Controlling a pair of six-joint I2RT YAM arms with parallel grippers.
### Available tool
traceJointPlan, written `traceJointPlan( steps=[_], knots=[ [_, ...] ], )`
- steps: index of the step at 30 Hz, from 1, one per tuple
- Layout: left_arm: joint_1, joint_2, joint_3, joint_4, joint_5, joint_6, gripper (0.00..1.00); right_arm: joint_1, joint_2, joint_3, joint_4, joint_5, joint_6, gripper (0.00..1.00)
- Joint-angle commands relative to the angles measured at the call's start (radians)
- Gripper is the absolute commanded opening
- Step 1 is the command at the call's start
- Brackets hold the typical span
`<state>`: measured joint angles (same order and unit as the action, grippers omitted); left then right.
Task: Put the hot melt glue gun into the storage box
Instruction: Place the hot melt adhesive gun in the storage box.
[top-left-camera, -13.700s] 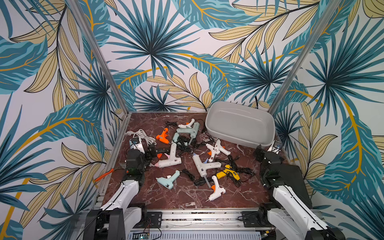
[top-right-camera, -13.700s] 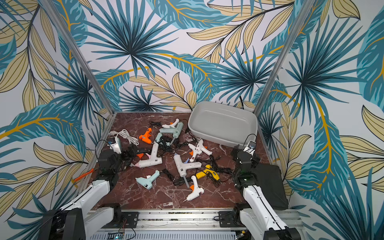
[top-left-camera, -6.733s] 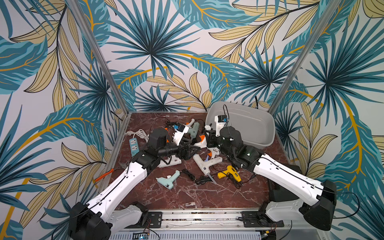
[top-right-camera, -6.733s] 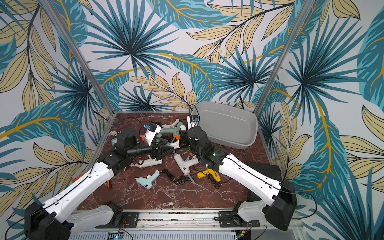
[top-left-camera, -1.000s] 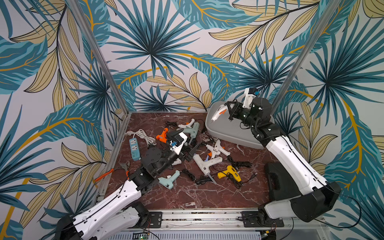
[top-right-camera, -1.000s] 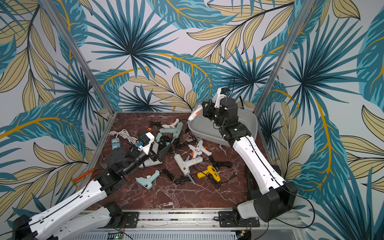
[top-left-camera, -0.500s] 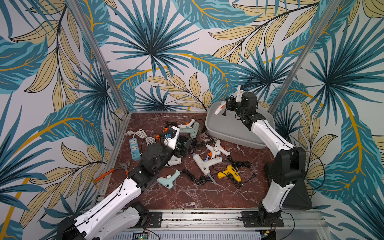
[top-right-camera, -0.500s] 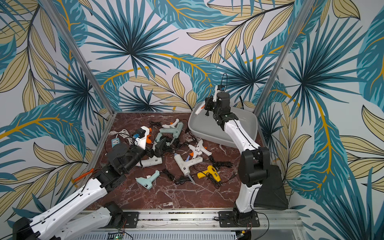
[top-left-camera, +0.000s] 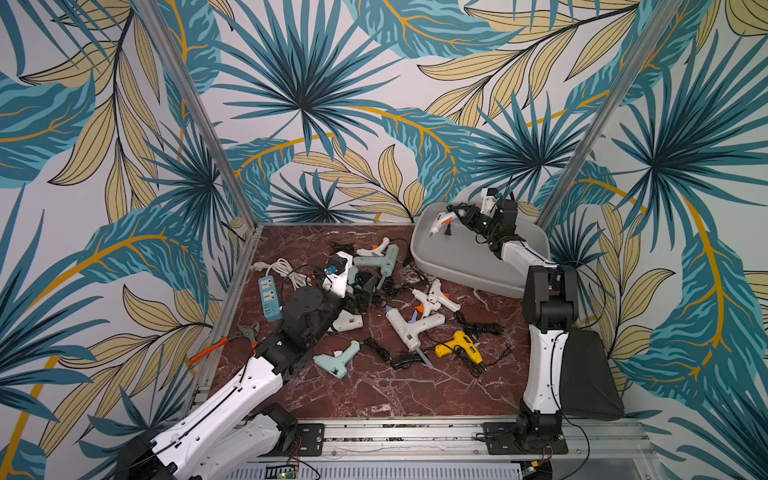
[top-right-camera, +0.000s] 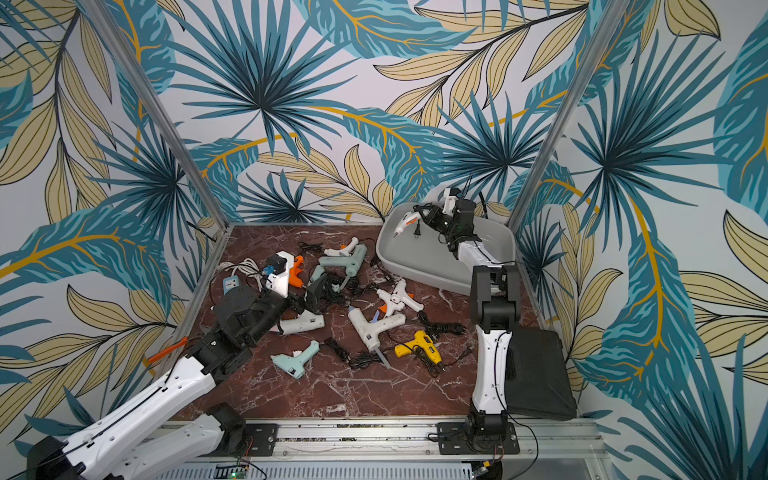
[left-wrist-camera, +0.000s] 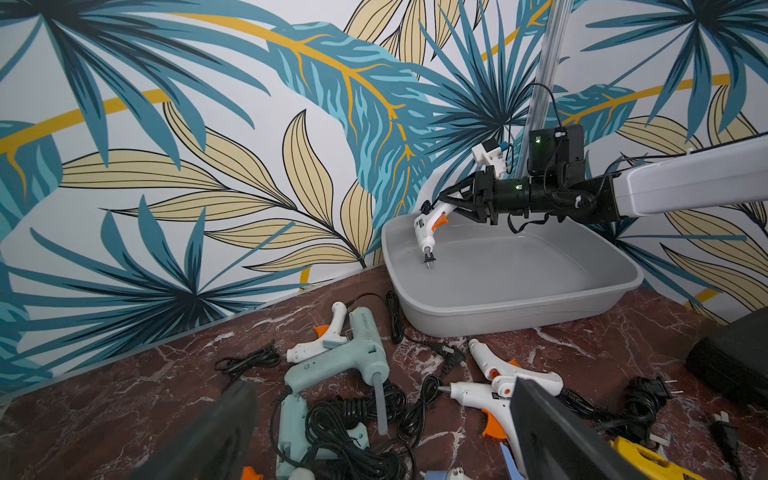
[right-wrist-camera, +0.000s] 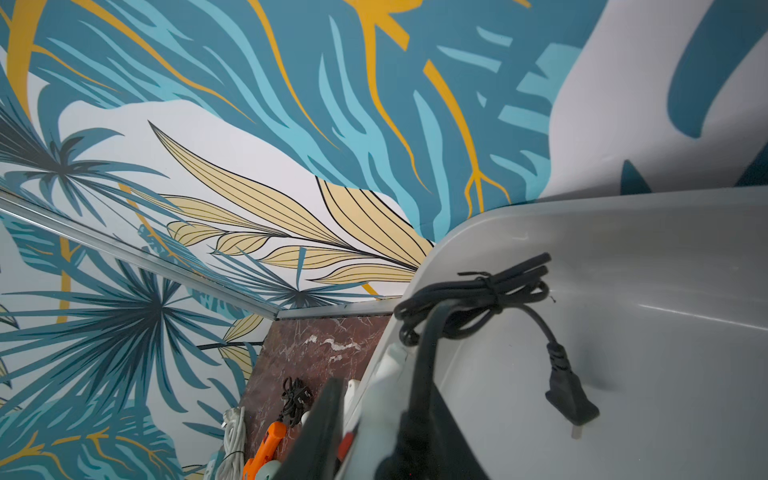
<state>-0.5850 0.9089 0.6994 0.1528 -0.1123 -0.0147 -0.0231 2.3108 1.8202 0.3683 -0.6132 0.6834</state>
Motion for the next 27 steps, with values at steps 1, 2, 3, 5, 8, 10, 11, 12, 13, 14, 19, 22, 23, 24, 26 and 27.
traceJointPlan(
  steps=[1, 2, 3, 5, 8, 10, 11, 12, 13, 14, 19, 22, 23, 24, 26, 27],
  knots=[
    [0.010, -0.007, -0.014, 0.015, 0.000, 0.004, 1.00, 0.006, 0.018, 0.068, 0.001, -0.070, 0.007, 0.00],
    [0.011, -0.004, -0.015, 0.020, 0.002, 0.005, 1.00, 0.008, 0.026, 0.076, -0.032, -0.056, -0.009, 0.00],
    [0.013, 0.000, -0.016, 0.023, 0.005, 0.004, 1.00, 0.008, 0.035, 0.084, -0.061, -0.041, -0.024, 0.00],
    [0.016, 0.009, -0.013, 0.028, 0.007, 0.005, 1.00, 0.008, 0.053, 0.098, -0.111, -0.016, -0.039, 0.00],
    [0.019, 0.024, -0.005, 0.028, 0.008, 0.004, 1.00, 0.013, 0.075, 0.120, -0.181, 0.019, -0.061, 0.00],
    [0.020, 0.032, -0.003, 0.031, 0.006, 0.003, 1.00, 0.020, 0.093, 0.145, -0.235, 0.034, -0.076, 0.00],
    [0.022, 0.035, -0.003, 0.033, 0.006, 0.001, 1.00, 0.021, 0.105, 0.165, -0.263, 0.041, -0.081, 0.00],
    [0.022, 0.037, -0.003, 0.034, 0.007, 0.002, 1.00, 0.024, 0.117, 0.183, -0.300, 0.051, -0.088, 0.00],
    [0.022, 0.037, -0.003, 0.037, 0.008, 0.000, 1.00, 0.028, 0.127, 0.196, -0.330, 0.066, -0.092, 0.00],
    [0.024, 0.037, -0.005, 0.039, 0.008, -0.001, 1.00, 0.029, 0.134, 0.205, -0.349, 0.072, -0.096, 0.00],
    [0.025, 0.029, -0.013, 0.046, 0.009, -0.006, 1.00, 0.044, 0.167, 0.237, -0.449, 0.110, -0.120, 0.03],
    [0.027, 0.026, -0.018, 0.054, 0.010, -0.004, 1.00, 0.050, 0.180, 0.258, -0.508, 0.135, -0.137, 0.06],
    [0.027, 0.025, -0.018, 0.054, 0.012, -0.005, 1.00, 0.051, 0.183, 0.263, -0.523, 0.141, -0.141, 0.09],
    [0.027, 0.025, -0.018, 0.057, 0.013, -0.004, 1.00, 0.055, 0.185, 0.266, -0.540, 0.156, -0.146, 0.12],
    [0.028, 0.023, -0.018, 0.060, 0.018, -0.006, 1.00, 0.058, 0.183, 0.267, -0.572, 0.193, -0.151, 0.19],
    [0.028, 0.022, -0.020, 0.062, 0.020, -0.006, 1.00, 0.058, 0.181, 0.266, -0.577, 0.213, -0.151, 0.25]
  ],
)
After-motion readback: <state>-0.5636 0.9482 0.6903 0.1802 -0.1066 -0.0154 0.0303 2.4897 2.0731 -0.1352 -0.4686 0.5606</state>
